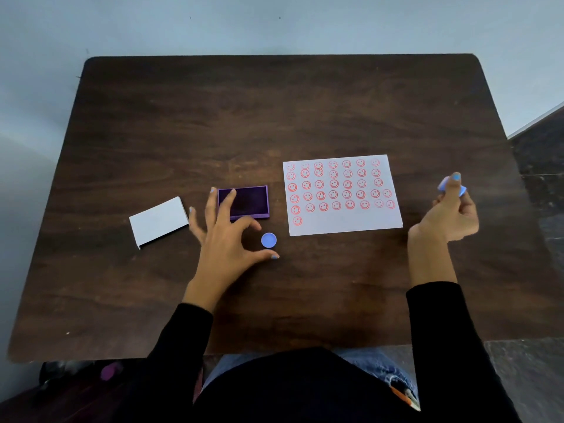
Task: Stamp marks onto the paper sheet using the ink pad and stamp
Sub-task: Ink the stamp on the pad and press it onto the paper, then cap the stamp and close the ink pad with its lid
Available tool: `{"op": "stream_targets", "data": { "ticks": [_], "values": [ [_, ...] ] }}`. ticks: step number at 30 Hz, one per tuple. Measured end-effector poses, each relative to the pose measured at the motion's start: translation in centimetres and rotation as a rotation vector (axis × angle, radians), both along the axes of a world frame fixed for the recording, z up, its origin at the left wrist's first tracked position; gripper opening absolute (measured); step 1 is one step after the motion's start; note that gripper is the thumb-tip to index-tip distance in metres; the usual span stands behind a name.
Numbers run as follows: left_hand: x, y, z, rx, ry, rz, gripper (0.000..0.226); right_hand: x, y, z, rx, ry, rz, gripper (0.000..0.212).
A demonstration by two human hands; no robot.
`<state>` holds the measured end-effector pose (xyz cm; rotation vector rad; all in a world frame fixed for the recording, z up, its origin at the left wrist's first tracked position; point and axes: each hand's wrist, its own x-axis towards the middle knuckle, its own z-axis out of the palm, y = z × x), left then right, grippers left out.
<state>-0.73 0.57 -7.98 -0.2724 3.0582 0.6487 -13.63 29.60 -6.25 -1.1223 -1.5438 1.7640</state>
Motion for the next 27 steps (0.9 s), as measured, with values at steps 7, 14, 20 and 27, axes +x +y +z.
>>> {"op": "stream_targets", "data": {
  "ticks": [7, 14, 20, 27],
  "values": [
    [1.3, 1.6, -1.5, 0.011, 0.093, 0.033, 0.034, 0.7, -0.6, -0.1, 0.001, -0.036, 0.030, 0.029],
    [0.4, 2.1, -1.1, 0.050, 0.180, 0.093, 0.027, 0.4, -3.2, -0.2, -0.061, -0.042, 0.199, 0.022],
    [-3.7, 2.7, 0.9, 0.161, 0.281, 0.202, 0.026, 0.4, -10.7, 0.2, -0.076, -0.076, 0.677, 0.016],
    [-4.8, 3.5, 1.2, 0.296, 0.333, 0.295, 0.023, 2.7, -15.5, 0.4, -0.178, -0.046, 1.160, 0.024]
  ]
}}
